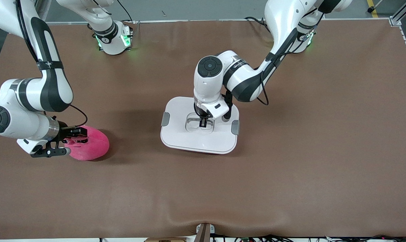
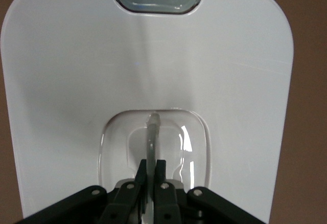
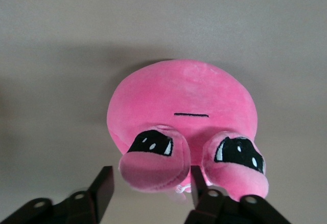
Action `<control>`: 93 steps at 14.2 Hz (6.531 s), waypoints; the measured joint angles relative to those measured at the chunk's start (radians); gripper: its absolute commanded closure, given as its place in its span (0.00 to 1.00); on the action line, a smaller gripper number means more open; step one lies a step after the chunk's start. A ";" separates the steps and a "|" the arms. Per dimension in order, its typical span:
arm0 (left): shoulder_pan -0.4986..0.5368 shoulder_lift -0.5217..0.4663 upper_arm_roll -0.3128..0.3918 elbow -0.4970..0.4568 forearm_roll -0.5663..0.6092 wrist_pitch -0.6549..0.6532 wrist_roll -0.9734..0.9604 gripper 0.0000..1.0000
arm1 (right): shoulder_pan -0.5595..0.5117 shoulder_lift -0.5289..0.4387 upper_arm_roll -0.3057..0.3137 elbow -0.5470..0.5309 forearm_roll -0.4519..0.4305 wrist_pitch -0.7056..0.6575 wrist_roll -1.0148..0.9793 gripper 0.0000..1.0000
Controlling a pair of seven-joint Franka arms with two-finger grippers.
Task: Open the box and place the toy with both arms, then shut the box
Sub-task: 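Lift the white lid off the pink box with the left gripper, then swing the lid aside with the left gripper while the right gripper lifts the plush, then lower the pink plush into the box and open the right gripper, then bring the lid back over the box while the right gripper withdraws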
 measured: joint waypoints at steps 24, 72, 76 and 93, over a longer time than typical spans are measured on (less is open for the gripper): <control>0.231 -0.299 0.002 0.033 -0.140 -0.407 0.524 1.00 | 0.205 -0.047 0.020 0.300 -0.097 -0.357 -0.173 1.00; 0.854 -0.507 -0.051 0.020 -0.246 -0.862 1.708 1.00 | 0.633 -0.091 -0.009 0.383 -0.256 -0.340 -0.660 0.00; 0.853 -0.506 -0.125 0.018 -0.251 -0.861 1.592 1.00 | 0.373 -0.130 -0.015 0.382 -0.034 -0.397 -0.671 0.00; 0.411 -0.177 -0.263 -0.001 -0.082 -0.273 0.264 1.00 | 0.026 -0.279 -0.051 0.374 0.048 -0.460 -0.200 0.00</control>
